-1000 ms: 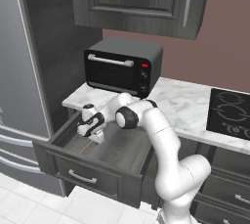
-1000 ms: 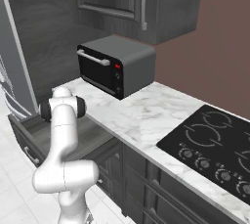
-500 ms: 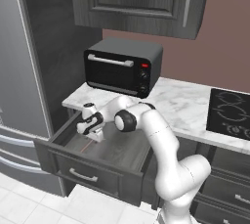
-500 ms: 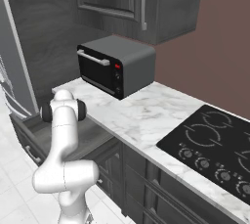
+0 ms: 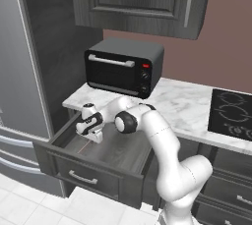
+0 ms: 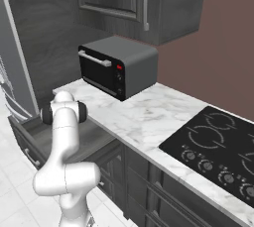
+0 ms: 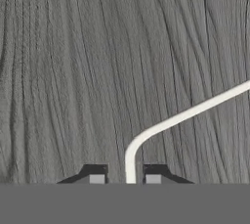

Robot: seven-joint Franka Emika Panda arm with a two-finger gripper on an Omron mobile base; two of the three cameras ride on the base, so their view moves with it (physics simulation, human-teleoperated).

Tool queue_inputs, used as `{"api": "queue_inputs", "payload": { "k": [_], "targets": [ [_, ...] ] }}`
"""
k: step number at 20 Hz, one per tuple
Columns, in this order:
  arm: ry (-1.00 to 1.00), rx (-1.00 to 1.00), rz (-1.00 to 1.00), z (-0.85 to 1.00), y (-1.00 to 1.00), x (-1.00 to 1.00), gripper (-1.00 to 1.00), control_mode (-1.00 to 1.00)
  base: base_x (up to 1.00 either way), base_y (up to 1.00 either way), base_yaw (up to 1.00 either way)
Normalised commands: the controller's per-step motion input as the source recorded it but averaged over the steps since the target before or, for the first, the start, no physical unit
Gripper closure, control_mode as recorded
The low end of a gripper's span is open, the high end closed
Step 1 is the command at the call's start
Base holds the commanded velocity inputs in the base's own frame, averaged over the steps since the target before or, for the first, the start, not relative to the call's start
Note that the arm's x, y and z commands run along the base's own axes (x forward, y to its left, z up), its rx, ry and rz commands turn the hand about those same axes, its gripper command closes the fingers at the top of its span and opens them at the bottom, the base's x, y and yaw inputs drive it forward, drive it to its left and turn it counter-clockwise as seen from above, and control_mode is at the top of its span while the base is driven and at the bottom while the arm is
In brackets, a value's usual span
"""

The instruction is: Take a straw from the drawer in front and place it inside the glass cup on the dining counter.

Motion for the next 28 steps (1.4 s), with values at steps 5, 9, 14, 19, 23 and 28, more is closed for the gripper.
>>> {"api": "queue_inputs", "payload": {
  "k": [5, 9, 14, 19, 23, 28],
  "targets": [
    [0.0, 0.0, -0.03, 0.0, 0.0, -0.2, 1.0, -1.0, 0.0, 0.0, 0.0],
    [-0.01, 0.0, -0.01, 0.11, -0.01, -0.29, 1.0, -1.0, 0.0, 0.0, 0.0],
    [-0.08, 0.01, 0.0, 0.82, -0.16, -0.1, 1.0, -1.0, 0.0, 0.0, 0.0],
    [-0.11, 0.0, 0.0, 0.86, -0.18, -0.01, 1.0, -1.0, 0.0, 0.0, 0.0],
    [-0.02, 0.0, 0.0, 0.46, -0.08, -0.36, 1.0, -1.0, 0.0, 0.0, 0.0],
    [0.0, 0.0, 0.0, 0.51, -0.08, -0.64, 1.0, -1.0, 0.0, 0.0, 0.0]
  ]
}}
